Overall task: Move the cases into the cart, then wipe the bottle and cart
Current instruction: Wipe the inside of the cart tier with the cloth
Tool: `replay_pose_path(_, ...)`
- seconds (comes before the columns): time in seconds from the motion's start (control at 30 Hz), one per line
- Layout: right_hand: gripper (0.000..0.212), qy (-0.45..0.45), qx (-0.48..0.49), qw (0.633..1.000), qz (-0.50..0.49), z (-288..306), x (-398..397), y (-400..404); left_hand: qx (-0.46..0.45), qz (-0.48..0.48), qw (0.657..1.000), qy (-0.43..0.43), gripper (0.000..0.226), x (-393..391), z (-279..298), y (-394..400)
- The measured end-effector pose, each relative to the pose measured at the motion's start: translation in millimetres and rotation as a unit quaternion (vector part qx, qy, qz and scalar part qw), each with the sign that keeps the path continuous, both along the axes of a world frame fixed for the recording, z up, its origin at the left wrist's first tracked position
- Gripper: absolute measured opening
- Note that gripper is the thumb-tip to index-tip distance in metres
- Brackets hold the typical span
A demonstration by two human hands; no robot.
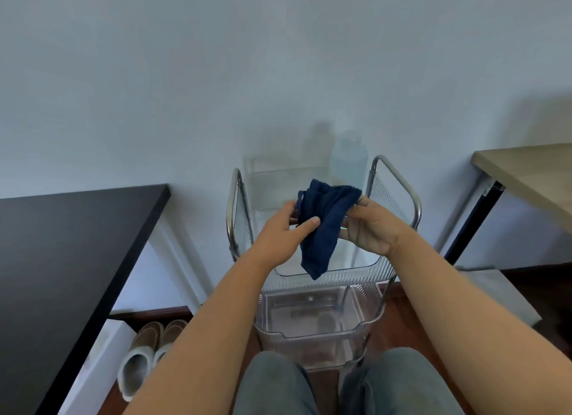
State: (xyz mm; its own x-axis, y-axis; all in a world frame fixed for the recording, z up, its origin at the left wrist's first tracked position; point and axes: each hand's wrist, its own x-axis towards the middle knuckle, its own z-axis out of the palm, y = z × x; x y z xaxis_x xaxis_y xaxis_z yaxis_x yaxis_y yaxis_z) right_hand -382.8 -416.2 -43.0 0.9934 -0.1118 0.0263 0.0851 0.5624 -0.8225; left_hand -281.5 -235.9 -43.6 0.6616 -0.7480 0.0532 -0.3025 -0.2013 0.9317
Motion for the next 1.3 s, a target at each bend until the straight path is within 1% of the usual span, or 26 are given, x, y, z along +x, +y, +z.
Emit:
replay_pose_path(0.03, 0.034, -0.007, 0.02, 1.0, -0.01, 2, 0, 2, -0.025, 0.017, 0.999, 0.01, 0.034, -1, 1, -1)
replay_pose_path(0.1, 0.046, 0.011, 0.041, 0.998, -0.036, 3, 1, 7, -0.082, 0.051, 0.993, 0.071, 0.023, -5, 6, -4)
replay_pose_path(0.13, 0.049, 0.04, 0.054, 0.997, -0.05, 3, 2, 10, -0.099, 0.063, 0.988, 0.104, 0.022, -6, 8, -5)
replay_pose_path(0.17, 0.048, 0.075, 0.072, 0.993, -0.059, 3, 2, 12, -0.112, 0.071, 0.983, 0.127, 0.023, -7, 11, -6)
replay_pose_path(0.23, 0.045, 0.134, 0.107, 0.981, -0.091, 1, 2, 14, -0.126, 0.085, 0.977, 0.147, 0.022, -9, 11, -7)
replay_pose_path(0.3, 0.058, 0.125, 0.144, 0.977, -0.098, -3, -2, 15, -0.133, 0.094, 0.973, 0.161, 0.02, -10, 9, -6)
replay_pose_path(0.33, 0.063, 0.113, 0.142, 0.979, -0.097, -4, -5, 16, -0.138, 0.095, 0.971, 0.172, 0.02, -12, 8, -4)
replay_pose_path(0.37, 0.062, 0.108, 0.115, 0.982, -0.105, -4, -8, 18, -0.145, 0.095, 0.968, 0.183, 0.021, -13, 7, -2)
replay_pose_path(0.4, 0.056, 0.109, 0.07, 0.984, -0.12, -5, -11, 19, -0.155, 0.094, 0.965, 0.19, 0.025, -15, 8, 2)
replay_pose_path(0.47, 0.046, 0.103, -0.01, 0.982, -0.161, -5, -15, 21, -0.171, 0.079, 0.964, 0.189, 0.041, -17, 10, 10)
replay_pose_path(0.53, 0.04, 0.087, -0.042, 0.977, -0.189, -3, -19, 23, -0.161, 0.04, 0.972, 0.169, 0.053, -17, 15, 20)
replay_pose_path(0.6, 0.036, 0.049, -0.081, 0.977, -0.193, 4, -24, 25, -0.123, 0.011, 0.986, 0.111, 0.048, -15, 22, 29)
replay_pose_path(0.63, 0.038, 0.024, -0.11, 0.976, -0.187, 9, -27, 25, -0.103, 0.007, 0.992, 0.079, 0.043, -14, 27, 34)
replay_pose_path(0.7, 0.048, -0.016, -0.176, 0.97, -0.167, 20, -34, 26, -0.081, 0.006, 0.996, 0.044, 0.032, -12, 34, 43)
replay_pose_path(0.73, 0.05, -0.03, -0.204, 0.966, -0.159, 24, -37, 26, -0.079, 0.005, 0.996, 0.036, 0.025, -11, 37, 47)
replay_pose_path(0.8, 0.043, -0.045, -0.26, 0.953, -0.152, 34, -45, 28, -0.082, 0.005, 0.996, 0.034, 0.016, -12, 44, 54)
replay_pose_path(0.9, 0.028, -0.049, -0.333, 0.93, -0.151, 47, -55, 33, -0.11, -0.005, 0.992, 0.058, 0.014, -17, 53, 65)
replay_pose_path(1.0, 0.018, -0.053, -0.363, 0.921, -0.132, 57, -65, 37, -0.121, -0.037, 0.989, 0.078, 0.012, -27, 57, 75)
replay_pose_path(1.13, 0.014, -0.054, -0.404, 0.906, -0.113, 68, -78, 41, -0.156, -0.034, 0.986, 0.054, 0.011, -44, 55, 85)
replay_pose_path(1.2, 0.013, -0.051, -0.423, 0.899, -0.104, 71, -84, 41, -0.169, -0.022, 0.985, 0.023, 0.011, -51, 52, 89)
replay_pose_path(1.3, 0.021, -0.048, -0.433, 0.895, -0.1, 71, -89, 40, -0.194, -0.009, 0.981, 0.002, 0.009, -60, 52, 95)
